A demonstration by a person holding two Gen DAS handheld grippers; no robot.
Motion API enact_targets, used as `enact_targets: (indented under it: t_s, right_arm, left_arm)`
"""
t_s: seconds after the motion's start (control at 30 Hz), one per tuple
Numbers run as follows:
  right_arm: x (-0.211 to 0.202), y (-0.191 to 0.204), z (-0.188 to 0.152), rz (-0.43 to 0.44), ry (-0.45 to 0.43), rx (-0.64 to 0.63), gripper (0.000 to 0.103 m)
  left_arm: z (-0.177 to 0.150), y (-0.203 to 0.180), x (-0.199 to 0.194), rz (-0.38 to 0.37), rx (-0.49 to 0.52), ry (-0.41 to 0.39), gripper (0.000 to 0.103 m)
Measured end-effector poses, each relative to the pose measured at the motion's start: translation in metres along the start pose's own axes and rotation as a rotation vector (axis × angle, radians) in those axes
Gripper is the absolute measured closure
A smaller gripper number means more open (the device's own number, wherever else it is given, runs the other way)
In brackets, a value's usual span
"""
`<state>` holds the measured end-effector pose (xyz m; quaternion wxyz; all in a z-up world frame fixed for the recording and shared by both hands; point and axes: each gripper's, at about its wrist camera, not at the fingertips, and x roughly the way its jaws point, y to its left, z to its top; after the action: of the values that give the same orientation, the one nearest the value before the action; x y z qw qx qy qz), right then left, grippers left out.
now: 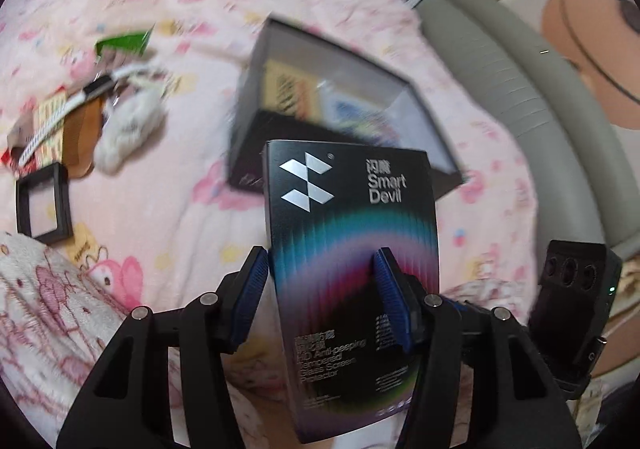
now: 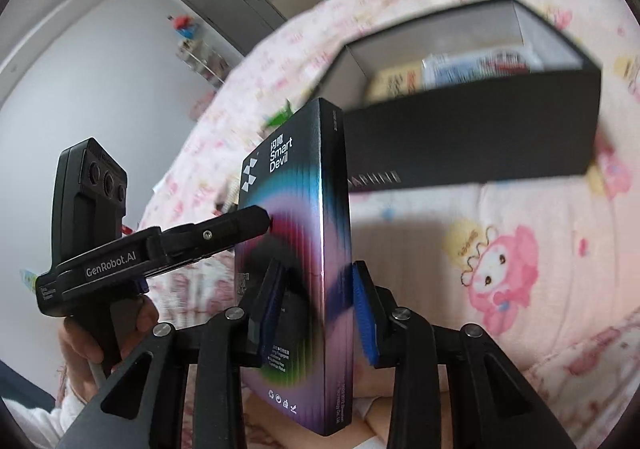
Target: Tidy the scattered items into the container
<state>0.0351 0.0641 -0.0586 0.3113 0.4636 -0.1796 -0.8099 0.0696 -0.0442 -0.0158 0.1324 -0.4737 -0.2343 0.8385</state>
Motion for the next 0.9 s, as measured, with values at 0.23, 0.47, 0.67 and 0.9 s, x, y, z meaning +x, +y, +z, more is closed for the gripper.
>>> enact_targets:
  t_s: [0.23,0.47,0.67,0.9]
  right_arm:
    - [-0.060,0.030,0.003,-0.027,-0.109,-0.027,0.073]
    - [-0.088,0.053,0.039,-0.046,-0.138,-0.022,0.074]
    - [-0.081,0.057,0.105,-0.096,-0.118,-0.026,0.074]
    - [-0.028,0.019,0.166,-0.134,-0.084,-0.035,0.074]
  left_arm:
    - [0.033,-0.042,-0.026,-0.043,0.080,-0.058,0.047]
    - [0.081,-0.067,-0.043,-0.043,0.109,-0.072,0.048]
    - [0.147,-0.069,-0.027,-0.027,0.065,-0.076,0.048]
    - [0.205,-0.041,0.039,-0.046,0.031,-0.037,0.048]
